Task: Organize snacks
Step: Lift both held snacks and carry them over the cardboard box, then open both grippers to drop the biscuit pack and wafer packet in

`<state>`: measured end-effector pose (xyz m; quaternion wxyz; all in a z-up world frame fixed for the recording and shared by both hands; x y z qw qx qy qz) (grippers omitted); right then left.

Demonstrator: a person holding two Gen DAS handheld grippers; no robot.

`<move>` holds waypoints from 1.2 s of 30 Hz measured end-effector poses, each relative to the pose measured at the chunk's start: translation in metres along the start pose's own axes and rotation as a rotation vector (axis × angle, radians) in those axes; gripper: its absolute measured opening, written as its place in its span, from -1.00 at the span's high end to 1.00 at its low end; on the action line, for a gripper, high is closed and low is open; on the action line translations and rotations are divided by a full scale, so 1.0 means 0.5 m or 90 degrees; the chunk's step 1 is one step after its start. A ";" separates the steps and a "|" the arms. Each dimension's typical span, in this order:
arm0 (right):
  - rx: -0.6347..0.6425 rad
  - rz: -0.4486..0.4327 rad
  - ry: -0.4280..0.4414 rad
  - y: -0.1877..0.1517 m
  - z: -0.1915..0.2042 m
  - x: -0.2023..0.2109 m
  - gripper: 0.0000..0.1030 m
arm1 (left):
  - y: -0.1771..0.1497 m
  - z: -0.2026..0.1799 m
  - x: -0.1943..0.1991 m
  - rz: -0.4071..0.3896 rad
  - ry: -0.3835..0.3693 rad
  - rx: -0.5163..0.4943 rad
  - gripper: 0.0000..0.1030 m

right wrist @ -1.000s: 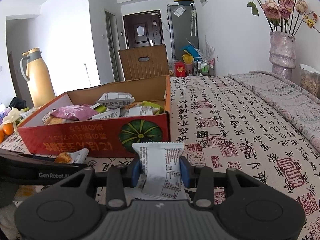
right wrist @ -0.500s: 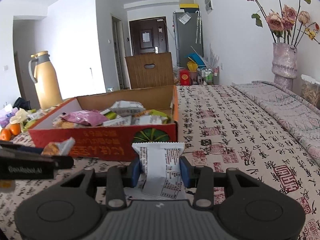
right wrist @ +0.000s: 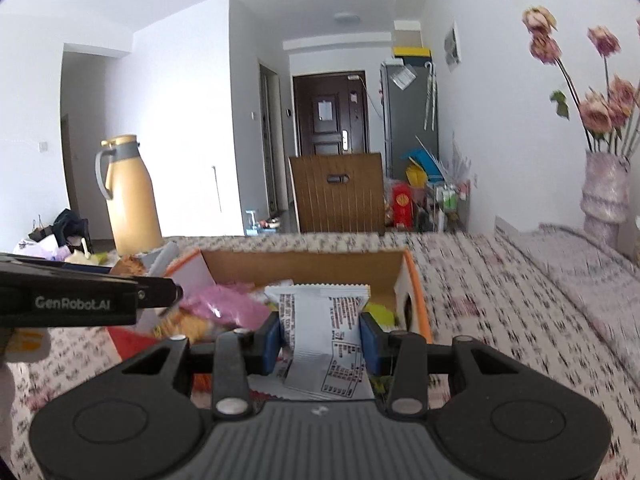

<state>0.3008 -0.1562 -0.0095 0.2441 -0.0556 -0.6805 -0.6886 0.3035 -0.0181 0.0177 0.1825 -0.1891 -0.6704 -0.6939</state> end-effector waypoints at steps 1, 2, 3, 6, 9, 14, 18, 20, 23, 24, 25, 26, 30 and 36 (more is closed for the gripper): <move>0.003 -0.003 0.000 0.010 0.004 -0.005 0.23 | 0.009 0.004 -0.004 -0.004 0.003 -0.001 -0.19; 0.006 -0.006 0.000 0.019 0.007 -0.011 0.23 | 0.018 0.009 -0.009 -0.007 0.008 -0.001 -0.19; 0.008 -0.010 -0.003 0.027 0.009 -0.016 0.23 | 0.023 0.013 -0.014 -0.009 0.012 0.000 -0.19; 0.010 -0.015 -0.006 0.050 0.012 -0.036 0.23 | 0.044 0.028 -0.036 -0.015 0.023 0.007 -0.19; 0.011 -0.017 -0.012 0.068 0.012 -0.061 0.23 | 0.060 0.036 -0.057 -0.018 0.028 0.016 -0.19; 0.008 -0.013 -0.020 0.092 0.006 -0.115 0.23 | 0.070 0.047 -0.102 -0.013 0.042 0.024 -0.19; -0.003 -0.004 -0.027 0.092 -0.002 -0.158 0.23 | 0.058 0.053 -0.138 -0.004 0.045 0.030 -0.19; -0.008 0.001 -0.030 0.082 -0.007 -0.173 0.23 | 0.046 0.059 -0.154 -0.002 0.044 0.029 -0.19; -0.005 0.001 -0.024 0.065 -0.009 -0.181 0.23 | 0.029 0.068 -0.175 0.002 0.045 0.031 -0.19; -0.005 0.007 -0.020 0.058 -0.009 -0.187 0.23 | 0.024 0.071 -0.182 0.006 0.042 0.034 -0.19; -0.005 0.013 -0.017 0.052 -0.008 -0.193 0.23 | 0.019 0.073 -0.188 0.009 0.041 0.035 -0.19; -0.004 0.019 -0.015 0.046 -0.008 -0.198 0.23 | 0.015 0.075 -0.191 0.011 0.040 0.036 -0.21; -0.007 0.038 -0.011 0.028 -0.011 -0.208 0.19 | 0.009 0.079 -0.191 0.004 0.033 0.038 -0.38; -0.011 0.027 -0.021 0.021 -0.016 -0.194 -0.63 | 0.016 0.091 -0.170 -0.026 0.037 0.052 -0.88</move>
Point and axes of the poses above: each gripper's, at about its wrist camera, not at the fingertips, and x roughly against the way its jaws point, z to its left, y to its top, the point moved 10 cm from there along -x, roughly the way its jaws point, and after that the axes turned 3 degrees about z, right-handed, at the moved point
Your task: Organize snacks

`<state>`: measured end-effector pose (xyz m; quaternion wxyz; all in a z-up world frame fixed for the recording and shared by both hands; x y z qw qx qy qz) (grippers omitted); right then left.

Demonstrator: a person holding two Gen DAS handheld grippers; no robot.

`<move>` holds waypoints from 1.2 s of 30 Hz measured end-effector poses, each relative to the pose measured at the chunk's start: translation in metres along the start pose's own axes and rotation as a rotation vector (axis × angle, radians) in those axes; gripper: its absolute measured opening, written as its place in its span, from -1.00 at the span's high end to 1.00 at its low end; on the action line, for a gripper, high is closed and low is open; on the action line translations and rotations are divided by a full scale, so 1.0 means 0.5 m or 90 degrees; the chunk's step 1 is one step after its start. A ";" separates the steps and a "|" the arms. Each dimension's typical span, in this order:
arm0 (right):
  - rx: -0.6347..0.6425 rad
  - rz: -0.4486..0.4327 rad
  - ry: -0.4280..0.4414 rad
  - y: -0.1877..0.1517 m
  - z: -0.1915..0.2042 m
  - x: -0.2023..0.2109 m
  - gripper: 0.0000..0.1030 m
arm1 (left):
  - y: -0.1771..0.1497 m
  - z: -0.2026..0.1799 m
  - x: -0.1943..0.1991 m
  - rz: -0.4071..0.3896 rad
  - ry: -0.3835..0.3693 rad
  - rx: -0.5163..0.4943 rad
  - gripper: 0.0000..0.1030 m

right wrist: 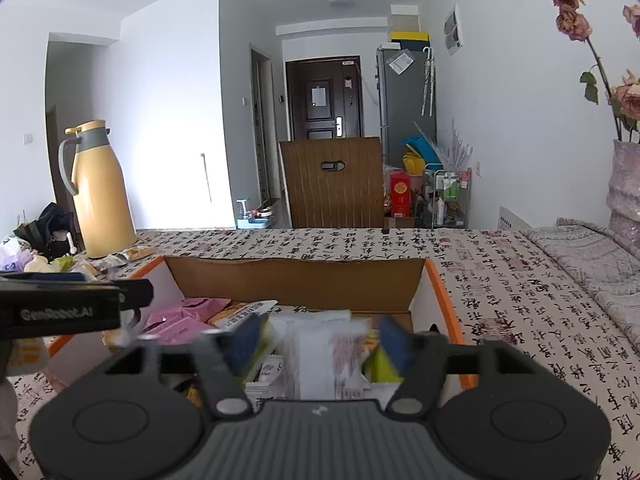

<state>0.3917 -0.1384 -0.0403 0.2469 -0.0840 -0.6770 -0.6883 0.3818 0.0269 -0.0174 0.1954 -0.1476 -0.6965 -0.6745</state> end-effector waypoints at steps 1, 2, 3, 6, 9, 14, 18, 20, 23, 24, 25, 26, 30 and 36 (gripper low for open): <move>-0.002 -0.003 0.000 0.001 -0.002 0.004 -0.72 | 0.003 0.003 0.005 -0.008 0.002 0.004 -0.94; -0.005 -0.006 0.001 0.002 -0.003 0.007 -0.76 | 0.006 0.003 0.011 -0.015 0.004 0.006 -0.98; -0.008 -0.009 0.001 0.003 -0.005 0.009 -0.83 | 0.008 0.005 0.015 -0.020 0.004 0.006 -0.99; -0.017 -0.014 -0.001 0.006 -0.010 0.013 -1.00 | 0.012 0.006 0.020 -0.025 -0.001 0.009 -1.00; -0.020 -0.017 -0.001 0.008 -0.011 0.018 -1.00 | 0.015 0.009 0.022 -0.026 0.000 0.014 -1.00; -0.014 -0.021 -0.010 0.017 -0.011 0.025 -1.00 | 0.022 0.008 0.033 -0.030 0.001 0.015 -1.00; -0.010 -0.029 -0.020 0.029 -0.011 0.043 -1.00 | 0.039 0.014 0.058 -0.041 0.003 0.022 -1.00; -0.010 -0.035 -0.024 0.035 -0.011 0.058 -1.00 | 0.044 0.018 0.077 -0.047 0.007 0.019 -1.00; -0.016 -0.041 -0.024 0.038 -0.012 0.089 -1.00 | 0.044 0.023 0.112 -0.052 0.010 0.020 -1.00; -0.018 -0.043 -0.024 0.037 -0.012 0.099 -1.00 | 0.042 0.026 0.125 -0.053 0.011 0.022 -1.00; -0.019 -0.044 -0.023 0.036 -0.010 0.111 -1.00 | 0.039 0.028 0.140 -0.055 0.011 0.024 -1.00; -0.019 -0.046 -0.022 0.033 -0.009 0.123 -1.00 | 0.036 0.029 0.153 -0.056 0.010 0.023 -1.00; -0.016 -0.049 -0.019 0.017 -0.004 0.179 -1.00 | 0.011 0.028 0.203 -0.054 0.012 0.014 -1.00; -0.012 -0.044 -0.015 -0.019 0.007 0.258 -1.00 | -0.036 0.033 0.273 -0.047 0.005 0.017 -1.00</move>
Point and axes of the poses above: each gripper's, at about its wrist camera, not at the fingertips, and x roughly against the way its jaws point, z to its left, y to its top, the point moved 10 cm from there along -x, roughly the way its jaws point, and after that the axes turned 3 degrees about z, right-handed, at the moved point
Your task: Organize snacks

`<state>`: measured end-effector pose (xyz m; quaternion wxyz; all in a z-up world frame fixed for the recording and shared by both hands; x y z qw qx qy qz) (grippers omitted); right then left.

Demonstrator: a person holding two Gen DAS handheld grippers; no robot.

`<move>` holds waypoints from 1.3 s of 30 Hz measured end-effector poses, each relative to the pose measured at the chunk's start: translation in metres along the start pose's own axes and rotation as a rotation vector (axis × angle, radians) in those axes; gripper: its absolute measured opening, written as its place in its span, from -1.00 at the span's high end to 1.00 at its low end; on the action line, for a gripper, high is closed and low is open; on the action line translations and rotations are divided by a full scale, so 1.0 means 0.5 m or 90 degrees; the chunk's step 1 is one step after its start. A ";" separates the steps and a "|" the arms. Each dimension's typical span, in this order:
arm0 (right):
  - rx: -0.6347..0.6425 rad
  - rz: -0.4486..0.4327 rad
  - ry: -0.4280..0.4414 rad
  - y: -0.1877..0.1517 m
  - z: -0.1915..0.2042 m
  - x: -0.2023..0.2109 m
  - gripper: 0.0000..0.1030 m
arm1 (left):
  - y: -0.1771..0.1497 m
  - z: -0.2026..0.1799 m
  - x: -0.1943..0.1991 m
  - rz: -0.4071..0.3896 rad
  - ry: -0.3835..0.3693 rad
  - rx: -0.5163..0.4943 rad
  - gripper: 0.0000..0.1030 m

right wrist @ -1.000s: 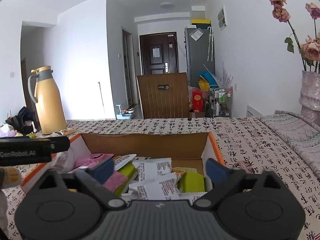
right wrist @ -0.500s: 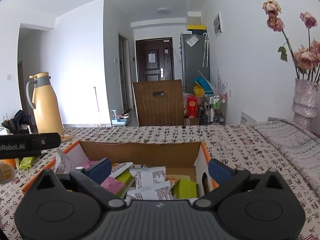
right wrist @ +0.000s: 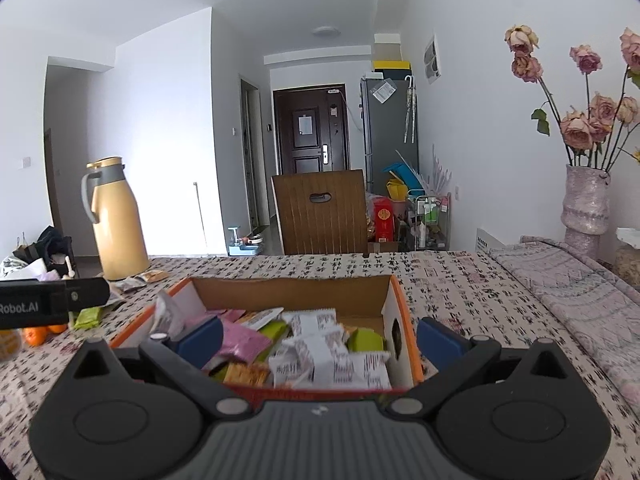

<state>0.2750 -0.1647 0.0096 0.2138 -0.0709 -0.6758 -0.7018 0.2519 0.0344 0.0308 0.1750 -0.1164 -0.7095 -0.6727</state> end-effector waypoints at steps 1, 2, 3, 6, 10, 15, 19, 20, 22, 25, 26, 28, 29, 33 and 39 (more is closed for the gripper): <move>0.001 0.003 0.001 -0.007 0.001 0.014 -1.00 | -0.009 0.002 0.013 0.002 0.000 0.002 -1.00; 0.002 0.005 0.002 -0.014 0.003 0.024 -1.00 | -0.016 0.004 0.023 0.005 0.000 0.003 -1.00; 0.003 0.008 0.003 -0.021 0.003 0.037 -1.00 | -0.025 0.006 0.034 0.009 0.000 0.003 -1.00; 0.003 0.017 0.009 -0.045 0.005 0.071 -1.00 | -0.053 0.013 0.063 0.023 -0.001 0.005 -1.00; 0.004 0.030 0.017 -0.076 0.008 0.109 -1.00 | -0.091 0.014 0.094 0.040 -0.007 0.002 -1.00; 0.005 0.052 0.023 -0.115 0.011 0.137 -1.00 | -0.142 0.018 0.113 0.072 -0.012 -0.001 -1.00; 0.002 0.072 0.029 -0.149 0.009 0.150 -1.00 | -0.174 0.019 0.123 0.084 -0.016 -0.009 -1.00; 0.001 0.077 0.029 -0.157 0.008 0.151 -1.00 | -0.181 0.017 0.124 0.088 -0.019 -0.010 -1.00; -0.001 0.087 0.030 -0.172 0.005 0.153 -1.00 | -0.194 0.014 0.125 0.096 -0.025 -0.012 -1.00; -0.002 0.097 0.028 -0.189 0.003 0.153 -1.00 | -0.211 0.010 0.126 0.107 -0.033 -0.012 -1.00; -0.003 0.100 0.027 -0.193 0.003 0.154 -1.00 | -0.215 0.008 0.127 0.109 -0.034 -0.013 -1.00; -0.003 0.102 0.026 -0.199 0.001 0.155 -1.00 | -0.221 0.007 0.129 0.111 -0.036 -0.014 -1.00; -0.003 0.103 0.025 -0.200 0.001 0.155 -1.00 | -0.223 0.006 0.130 0.112 -0.038 -0.014 -1.00; -0.005 0.105 0.022 -0.204 -0.004 0.158 -1.00 | -0.230 0.006 0.132 0.116 -0.040 -0.015 -1.00; -0.005 0.107 0.021 -0.206 -0.006 0.160 -1.00 | -0.237 0.006 0.132 0.121 -0.041 -0.016 -1.00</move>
Point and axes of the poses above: each gripper's, at about its wrist camera, not at the fingertips, and x roughly against the way its jaws point, z to its left, y to its top, the point moved 10 cm from there along -x, roughly the way its jaws point, and after that the axes turned 3 degrees about z, right-handed, at the moved point
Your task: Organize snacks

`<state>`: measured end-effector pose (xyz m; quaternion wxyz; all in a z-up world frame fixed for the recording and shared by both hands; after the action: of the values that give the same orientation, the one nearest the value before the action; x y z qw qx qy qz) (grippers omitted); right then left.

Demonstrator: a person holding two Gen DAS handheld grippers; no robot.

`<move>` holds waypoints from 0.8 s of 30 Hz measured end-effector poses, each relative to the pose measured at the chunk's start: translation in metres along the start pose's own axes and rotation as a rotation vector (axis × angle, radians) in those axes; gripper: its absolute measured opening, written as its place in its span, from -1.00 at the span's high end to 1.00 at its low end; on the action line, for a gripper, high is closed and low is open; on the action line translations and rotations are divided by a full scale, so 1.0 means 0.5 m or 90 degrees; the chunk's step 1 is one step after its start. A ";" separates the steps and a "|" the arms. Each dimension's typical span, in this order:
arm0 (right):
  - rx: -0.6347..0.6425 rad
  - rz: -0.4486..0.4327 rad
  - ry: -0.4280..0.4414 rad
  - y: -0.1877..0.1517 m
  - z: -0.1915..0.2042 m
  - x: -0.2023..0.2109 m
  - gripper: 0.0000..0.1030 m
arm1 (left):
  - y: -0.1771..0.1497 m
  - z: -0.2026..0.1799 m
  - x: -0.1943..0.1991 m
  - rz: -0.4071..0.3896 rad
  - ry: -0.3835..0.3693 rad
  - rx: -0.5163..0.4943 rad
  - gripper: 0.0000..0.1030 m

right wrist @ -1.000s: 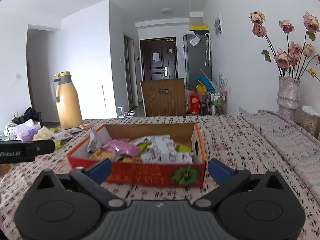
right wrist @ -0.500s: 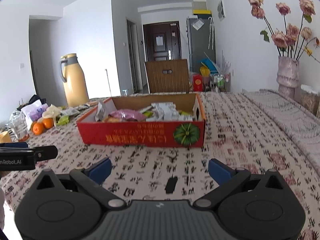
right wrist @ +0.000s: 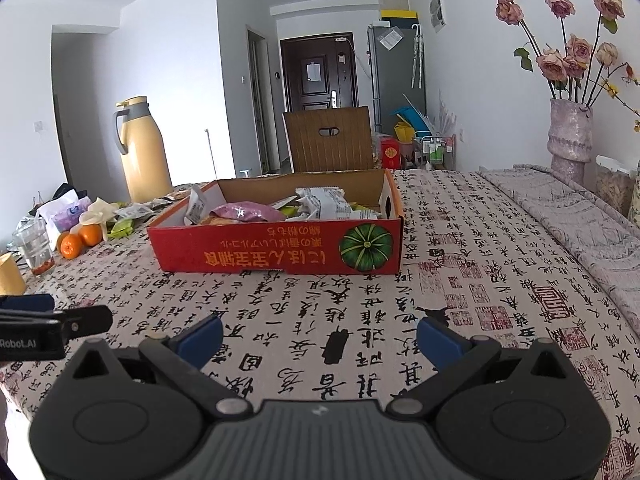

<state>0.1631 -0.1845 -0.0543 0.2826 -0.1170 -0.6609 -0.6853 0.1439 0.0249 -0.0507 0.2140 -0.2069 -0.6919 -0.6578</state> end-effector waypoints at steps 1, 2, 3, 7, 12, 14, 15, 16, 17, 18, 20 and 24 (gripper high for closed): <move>0.000 0.000 0.000 0.001 0.000 -0.001 -1.00 | 0.000 0.000 0.000 0.000 0.000 0.000 -1.00; 0.000 -0.001 0.000 0.001 0.000 0.000 -1.00 | 0.000 0.000 0.000 -0.001 0.000 0.000 -1.00; 0.000 -0.001 0.000 0.001 0.000 0.000 -1.00 | 0.000 0.000 0.001 -0.001 0.000 0.000 -1.00; 0.000 0.000 0.000 0.001 0.000 0.000 -1.00 | 0.000 -0.001 0.003 -0.003 -0.001 0.000 -1.00; 0.000 0.000 0.000 0.000 0.000 0.000 -1.00 | 0.001 -0.001 0.005 -0.004 -0.002 -0.001 -1.00; 0.000 0.000 0.000 0.001 0.000 0.000 -1.00 | 0.001 -0.001 0.004 -0.004 -0.002 -0.001 -1.00; 0.000 -0.001 0.000 0.000 0.000 0.000 -1.00 | 0.001 -0.001 0.004 -0.004 -0.002 0.000 -1.00; 0.000 0.000 0.000 0.001 0.000 0.000 -1.00 | 0.001 -0.001 0.004 -0.004 -0.002 -0.001 -1.00; 0.000 0.000 0.000 0.000 0.000 0.000 -1.00 | 0.000 -0.001 0.004 -0.004 -0.002 -0.001 -1.00; 0.000 0.000 0.000 0.000 0.000 0.000 -1.00 | 0.000 -0.001 0.004 -0.004 -0.003 0.000 -1.00; 0.000 0.000 0.000 0.001 0.000 0.000 -1.00 | 0.000 -0.001 0.004 -0.004 -0.003 0.000 -1.00; 0.000 0.000 0.000 0.000 0.000 0.000 -1.00 | 0.000 -0.001 0.004 -0.004 -0.002 0.000 -1.00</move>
<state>0.1632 -0.1843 -0.0543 0.2827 -0.1171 -0.6610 -0.6852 0.1421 0.0245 -0.0493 0.2108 -0.2061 -0.6927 -0.6582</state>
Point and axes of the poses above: each gripper's, at about its wrist camera, not at the fingertips, and x roughly against the way its jaws point, z to its left, y to its top, the point moved 10 cm from there along -x, roughly the way its jaws point, and after that the axes turned 3 degrees about z, right-handed, at the moved point
